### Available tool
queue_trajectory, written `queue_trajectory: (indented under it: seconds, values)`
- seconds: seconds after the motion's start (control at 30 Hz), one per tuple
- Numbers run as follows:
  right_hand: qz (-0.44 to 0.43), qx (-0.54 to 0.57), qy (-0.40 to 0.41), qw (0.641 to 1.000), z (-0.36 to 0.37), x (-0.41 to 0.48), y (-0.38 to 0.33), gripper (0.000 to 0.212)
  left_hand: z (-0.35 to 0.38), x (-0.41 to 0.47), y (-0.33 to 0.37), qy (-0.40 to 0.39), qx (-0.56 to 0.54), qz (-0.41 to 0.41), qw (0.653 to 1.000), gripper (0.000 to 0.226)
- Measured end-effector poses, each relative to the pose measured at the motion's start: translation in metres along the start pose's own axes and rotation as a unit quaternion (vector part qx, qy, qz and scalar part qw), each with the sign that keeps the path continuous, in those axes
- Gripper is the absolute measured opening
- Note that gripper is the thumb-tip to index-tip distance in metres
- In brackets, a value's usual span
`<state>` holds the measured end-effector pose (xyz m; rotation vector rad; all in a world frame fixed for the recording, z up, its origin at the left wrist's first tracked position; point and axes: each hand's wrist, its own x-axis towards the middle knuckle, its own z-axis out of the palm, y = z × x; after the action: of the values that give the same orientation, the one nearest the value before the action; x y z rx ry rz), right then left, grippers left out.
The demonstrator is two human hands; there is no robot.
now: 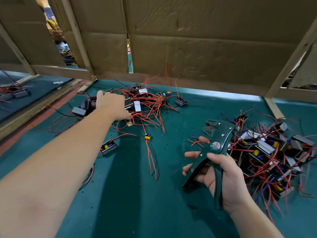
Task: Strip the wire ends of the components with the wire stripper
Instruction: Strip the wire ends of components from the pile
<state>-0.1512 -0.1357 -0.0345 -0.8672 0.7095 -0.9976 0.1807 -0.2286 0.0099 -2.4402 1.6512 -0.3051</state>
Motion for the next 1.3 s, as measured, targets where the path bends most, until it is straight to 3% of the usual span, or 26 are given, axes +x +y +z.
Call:
queue_trajectory:
  seconds: [0.2, 0.27, 0.37, 0.43, 0.57, 0.67, 0.73, 0.8, 0.87, 0.97, 1.03, 1.07, 1.17, 1.2, 1.23, 1.3]
  values:
    - [0.010, 0.020, 0.009, 1.000, -0.001, 0.001, -0.001, 0.056, -0.007, -0.023, -0.004, 0.109, -0.052, -0.021, 0.992, 0.066]
    - [0.012, 0.028, 0.007, 1.000, -0.001, 0.001, -0.002, 0.057, -0.011, -0.030, -0.009, 0.096, -0.091, -0.040, 0.990, 0.060]
    - [0.015, 0.029, 0.006, 0.999, 0.000, 0.001, -0.002, 0.058, -0.014, -0.043, -0.019, 0.002, -0.119, -0.055, 0.991, 0.070]
    - [0.015, 0.030, 0.005, 0.999, 0.001, 0.001, -0.002, 0.058, -0.014, -0.051, -0.022, -0.019, -0.132, -0.055, 0.990, 0.070]
    - [0.016, 0.036, -0.001, 0.999, 0.002, -0.001, -0.003, 0.056, -0.023, -0.064, -0.019, 0.077, -0.158, -0.048, 0.983, 0.058]
    - [0.017, 0.043, -0.005, 0.999, 0.003, -0.002, -0.004, 0.054, -0.036, -0.076, -0.006, 0.189, -0.266, -0.007, 0.945, 0.050]
    - [0.019, 0.052, -0.008, 0.998, 0.005, -0.002, -0.005, 0.054, -0.047, -0.086, 0.007, 0.207, -0.381, 0.024, 0.901, 0.039]
    - [0.022, 0.066, -0.012, 0.998, 0.006, -0.003, -0.006, 0.061, -0.053, -0.095, 0.022, 0.178, -0.456, 0.068, 0.870, 0.034]
    - [0.027, 0.104, -0.027, 0.994, 0.007, -0.004, -0.007, 0.057, -0.055, -0.104, 0.037, 0.145, -0.475, 0.104, 0.862, 0.041]
    - [0.011, 0.175, -0.077, 0.981, 0.006, -0.006, -0.014, 0.058, -0.050, -0.118, 0.061, 0.061, -0.542, 0.104, 0.832, 0.039]
    - [0.004, 0.191, -0.097, 0.977, 0.004, -0.007, -0.019, 0.067, -0.046, -0.125, 0.074, -0.007, -0.649, 0.059, 0.758, 0.036]
    - [0.004, 0.190, -0.096, 0.977, 0.004, -0.006, -0.020, 0.068, -0.045, -0.126, 0.079, -0.055, -0.723, 0.029, 0.688, 0.035]
    - [0.012, 0.191, -0.082, 0.978, 0.003, -0.005, -0.021, 0.072, -0.048, -0.125, 0.087, -0.204, -0.887, -0.015, 0.415, 0.032]
    - [0.014, 0.190, -0.078, 0.979, 0.004, -0.005, -0.021, 0.073, -0.047, -0.123, 0.088, -0.224, -0.906, -0.010, 0.357, 0.031]
    - [0.016, 0.190, -0.076, 0.979, 0.005, -0.005, -0.020, 0.073, -0.044, -0.121, 0.090, -0.230, -0.915, -0.003, 0.331, 0.029]
    - [0.017, 0.188, -0.077, 0.979, 0.006, -0.005, -0.020, 0.070, -0.038, -0.119, 0.093, -0.225, -0.915, -0.003, 0.336, 0.030]
